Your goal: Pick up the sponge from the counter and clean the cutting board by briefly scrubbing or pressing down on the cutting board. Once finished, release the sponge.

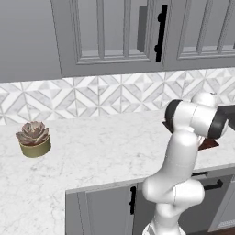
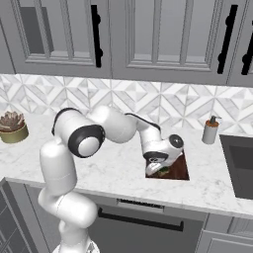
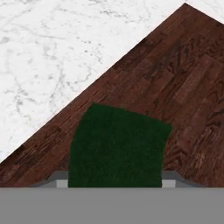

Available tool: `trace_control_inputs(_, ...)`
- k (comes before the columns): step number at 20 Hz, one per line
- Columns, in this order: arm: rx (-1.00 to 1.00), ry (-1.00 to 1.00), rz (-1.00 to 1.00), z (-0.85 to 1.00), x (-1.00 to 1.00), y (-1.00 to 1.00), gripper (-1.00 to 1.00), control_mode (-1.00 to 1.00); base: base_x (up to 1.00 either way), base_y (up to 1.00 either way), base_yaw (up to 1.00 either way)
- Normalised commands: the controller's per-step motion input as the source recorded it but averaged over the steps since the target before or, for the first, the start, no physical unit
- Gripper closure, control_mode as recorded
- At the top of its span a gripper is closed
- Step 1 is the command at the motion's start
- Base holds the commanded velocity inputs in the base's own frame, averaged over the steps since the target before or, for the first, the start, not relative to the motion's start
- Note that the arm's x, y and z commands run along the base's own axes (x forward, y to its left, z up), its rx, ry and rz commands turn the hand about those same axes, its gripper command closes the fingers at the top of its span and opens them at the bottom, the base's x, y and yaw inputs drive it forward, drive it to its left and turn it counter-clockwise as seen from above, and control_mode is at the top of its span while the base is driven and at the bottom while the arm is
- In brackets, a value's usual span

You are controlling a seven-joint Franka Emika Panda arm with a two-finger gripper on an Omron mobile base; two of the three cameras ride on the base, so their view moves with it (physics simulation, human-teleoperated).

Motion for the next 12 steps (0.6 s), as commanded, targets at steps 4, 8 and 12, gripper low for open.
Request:
trace_control_inputs(4, -0.01, -0.02, 0.11, 0.00, -0.56, -0.11, 1.00, -1.00, 0.00, 0.00, 0.00)
trace_control_inputs(8, -0.02, -0.01, 0.09, 0.00, -0.01, -0.44, 1.00, -1.00, 0.00, 0.00, 0.00)
trace_control_inputs(12, 0.00, 0.00, 0.04, 0.00, 0.42, -0.67, 1.00, -1.00, 0.00, 0.00, 0.00)
